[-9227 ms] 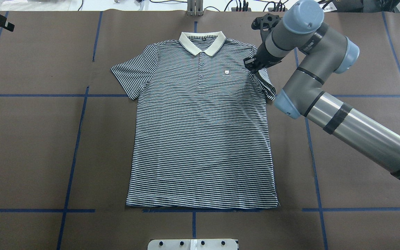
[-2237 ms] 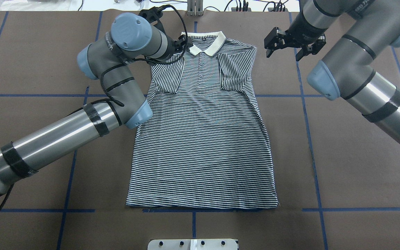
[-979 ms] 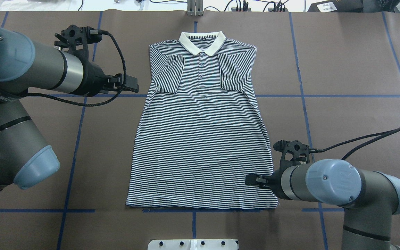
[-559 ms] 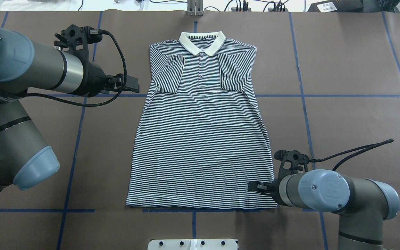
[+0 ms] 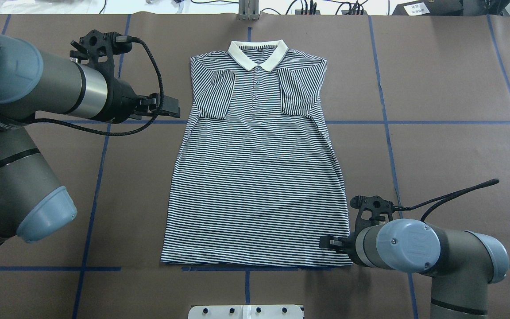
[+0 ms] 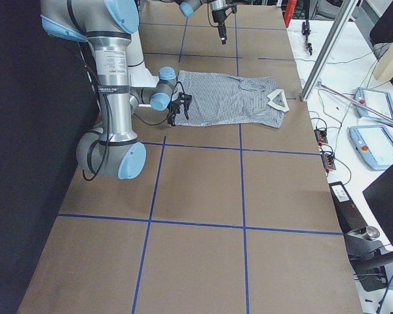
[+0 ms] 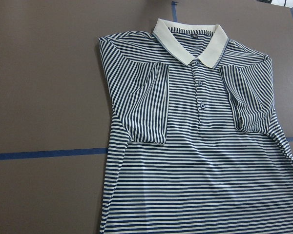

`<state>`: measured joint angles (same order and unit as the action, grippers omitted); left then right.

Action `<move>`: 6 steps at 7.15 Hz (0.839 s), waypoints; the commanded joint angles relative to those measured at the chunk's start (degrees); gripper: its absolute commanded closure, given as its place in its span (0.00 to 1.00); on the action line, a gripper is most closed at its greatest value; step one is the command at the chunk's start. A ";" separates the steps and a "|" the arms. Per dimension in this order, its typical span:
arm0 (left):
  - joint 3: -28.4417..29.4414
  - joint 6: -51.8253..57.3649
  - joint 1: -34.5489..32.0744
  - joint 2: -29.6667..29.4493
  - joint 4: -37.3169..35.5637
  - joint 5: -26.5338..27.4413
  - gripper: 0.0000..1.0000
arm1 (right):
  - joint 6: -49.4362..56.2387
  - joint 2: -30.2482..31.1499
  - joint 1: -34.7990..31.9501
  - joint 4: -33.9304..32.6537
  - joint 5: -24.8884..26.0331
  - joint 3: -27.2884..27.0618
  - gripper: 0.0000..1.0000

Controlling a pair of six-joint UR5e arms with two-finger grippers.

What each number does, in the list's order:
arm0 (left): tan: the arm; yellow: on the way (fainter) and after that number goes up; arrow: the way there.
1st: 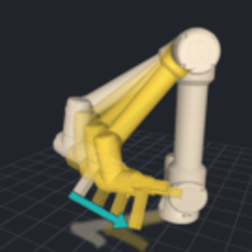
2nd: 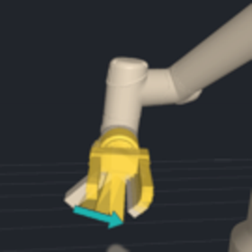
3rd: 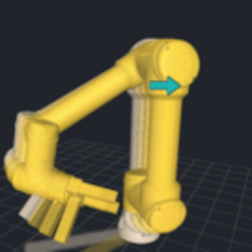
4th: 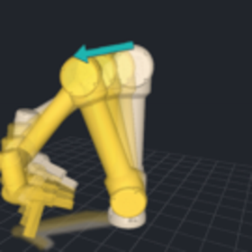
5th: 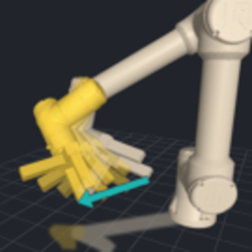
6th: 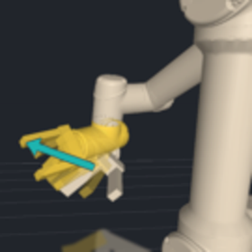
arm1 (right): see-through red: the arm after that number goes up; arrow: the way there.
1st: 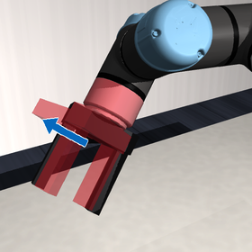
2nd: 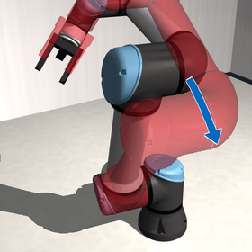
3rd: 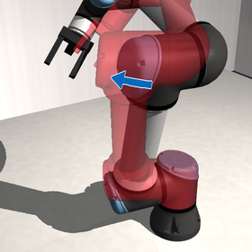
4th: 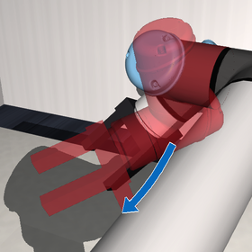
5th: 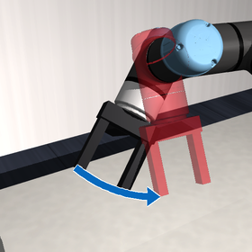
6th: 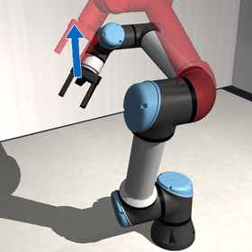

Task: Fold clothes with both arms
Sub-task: 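Lower both grippers toward the hem corners nearest the robot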

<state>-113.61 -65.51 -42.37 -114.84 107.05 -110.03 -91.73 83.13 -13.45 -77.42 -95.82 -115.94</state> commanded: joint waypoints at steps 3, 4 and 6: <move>-0.30 0.03 0.01 -0.03 0.00 0.08 0.00 | -1.17 -0.08 0.35 -0.81 -0.16 -0.78 0.78; -0.30 0.03 0.01 -0.03 0.00 0.00 0.00 | -1.17 0.01 0.35 -0.72 0.01 -0.87 0.99; -0.12 0.12 0.10 -0.03 0.09 0.08 0.00 | -1.17 0.01 0.35 -0.81 0.10 -0.87 1.00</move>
<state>-113.80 -65.42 -42.31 -114.87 107.07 -109.97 -92.87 83.16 -13.09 -78.20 -95.80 -116.77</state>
